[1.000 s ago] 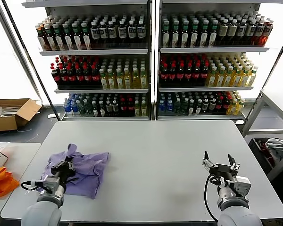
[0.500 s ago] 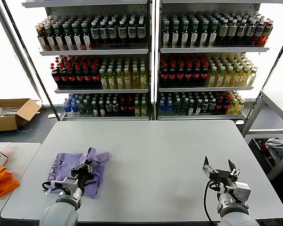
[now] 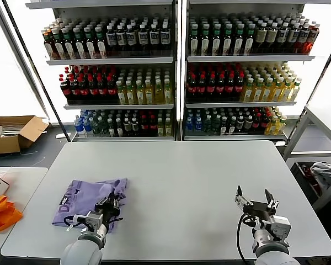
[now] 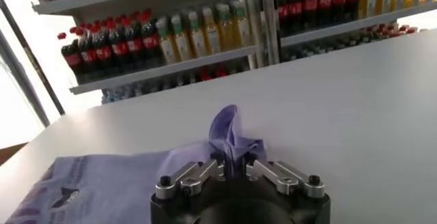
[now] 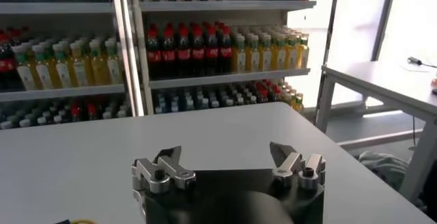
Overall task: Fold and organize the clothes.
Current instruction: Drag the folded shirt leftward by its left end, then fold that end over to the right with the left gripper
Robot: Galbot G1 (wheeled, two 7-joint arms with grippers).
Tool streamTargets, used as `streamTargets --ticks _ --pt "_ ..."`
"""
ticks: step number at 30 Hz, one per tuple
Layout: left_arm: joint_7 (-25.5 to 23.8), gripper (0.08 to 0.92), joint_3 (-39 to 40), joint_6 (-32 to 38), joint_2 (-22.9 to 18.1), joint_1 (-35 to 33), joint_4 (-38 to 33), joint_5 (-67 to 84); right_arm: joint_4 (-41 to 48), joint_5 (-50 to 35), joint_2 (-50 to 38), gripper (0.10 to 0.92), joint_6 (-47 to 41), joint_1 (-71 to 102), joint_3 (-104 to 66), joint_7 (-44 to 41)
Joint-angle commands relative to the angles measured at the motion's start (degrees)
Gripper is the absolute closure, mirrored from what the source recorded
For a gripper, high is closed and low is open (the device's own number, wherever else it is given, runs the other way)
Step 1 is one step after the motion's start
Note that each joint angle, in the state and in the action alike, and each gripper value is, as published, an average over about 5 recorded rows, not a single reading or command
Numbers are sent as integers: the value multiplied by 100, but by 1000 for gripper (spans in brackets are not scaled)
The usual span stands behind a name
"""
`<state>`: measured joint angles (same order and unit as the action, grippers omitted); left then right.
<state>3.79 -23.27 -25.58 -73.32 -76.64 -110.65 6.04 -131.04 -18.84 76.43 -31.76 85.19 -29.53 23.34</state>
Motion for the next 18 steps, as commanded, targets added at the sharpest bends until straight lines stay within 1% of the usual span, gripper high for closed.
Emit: streamTargets --ticks 1,4,6,10,14,16,18 --pt "35 684 122 152 -105 31 119 902 22 7 3 203 8 -9 10 0" --pt "115 597 134 125 -141 19 -35 1413 38 0 -4 203 8 -38 13 0" --pt "221 545 119 56 -168 -3 -257 2039 55 -5 -10 203 12 -52 16 -1" --pt "556 424 -44 -102 -245 14 -997 3745 104 -1 -12 203 30 -75 72 -5" --pt "969 311 -418 -79 -248 175 -1684 4940 157 8 -3 203 38 -129 158 -6" --pt "1057 253 -683 -23 -151 246 -1802 4922 179 7 -1 203 39 -163 196 -6" --pt "1053 213 -924 23 10 268 -1693 4383 196 2 -6 203 43 -189 231 -13"
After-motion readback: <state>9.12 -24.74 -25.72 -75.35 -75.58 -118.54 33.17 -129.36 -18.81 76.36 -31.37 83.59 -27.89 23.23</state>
